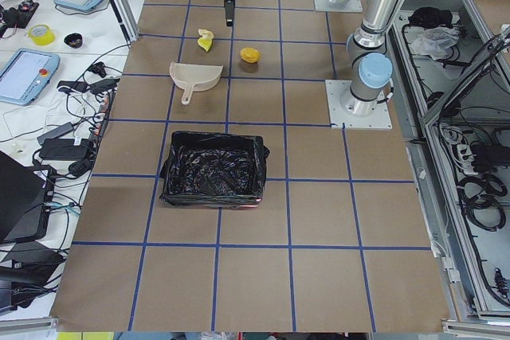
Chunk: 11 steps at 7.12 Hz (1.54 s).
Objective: Sweep and dump trash into bin
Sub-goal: 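Lower the left gripper to the dustpan handle while the right gripper descends to the brush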
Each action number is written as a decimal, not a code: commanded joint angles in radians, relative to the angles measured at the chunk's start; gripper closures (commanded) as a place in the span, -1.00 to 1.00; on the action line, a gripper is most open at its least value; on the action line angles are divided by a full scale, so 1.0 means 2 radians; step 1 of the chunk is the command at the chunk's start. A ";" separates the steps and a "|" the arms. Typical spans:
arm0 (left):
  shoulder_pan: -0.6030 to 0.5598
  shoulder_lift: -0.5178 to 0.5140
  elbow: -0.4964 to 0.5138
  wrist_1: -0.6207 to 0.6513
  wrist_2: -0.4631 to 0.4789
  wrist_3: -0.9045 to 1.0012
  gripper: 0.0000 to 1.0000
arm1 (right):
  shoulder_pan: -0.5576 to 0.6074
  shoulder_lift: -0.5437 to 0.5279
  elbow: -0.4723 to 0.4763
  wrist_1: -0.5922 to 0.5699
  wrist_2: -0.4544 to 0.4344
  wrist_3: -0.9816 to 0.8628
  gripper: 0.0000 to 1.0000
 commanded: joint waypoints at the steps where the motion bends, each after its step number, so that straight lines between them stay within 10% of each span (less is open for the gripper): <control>1: 0.000 0.003 -0.011 0.015 0.000 0.000 -1.00 | 0.000 0.000 0.002 0.001 0.001 0.000 -1.00; 5: 0.003 0.000 -0.009 0.023 0.000 0.002 -1.00 | -0.018 0.015 0.043 0.041 -0.007 -0.090 -1.00; 8: 0.018 -0.015 -0.012 0.054 -0.001 -0.026 -1.00 | -0.114 0.017 0.172 -0.065 -0.022 -0.239 -1.00; 11: 0.058 -0.029 -0.025 0.068 0.000 -0.328 -1.00 | -0.232 0.026 0.191 -0.095 -0.044 -0.410 -0.96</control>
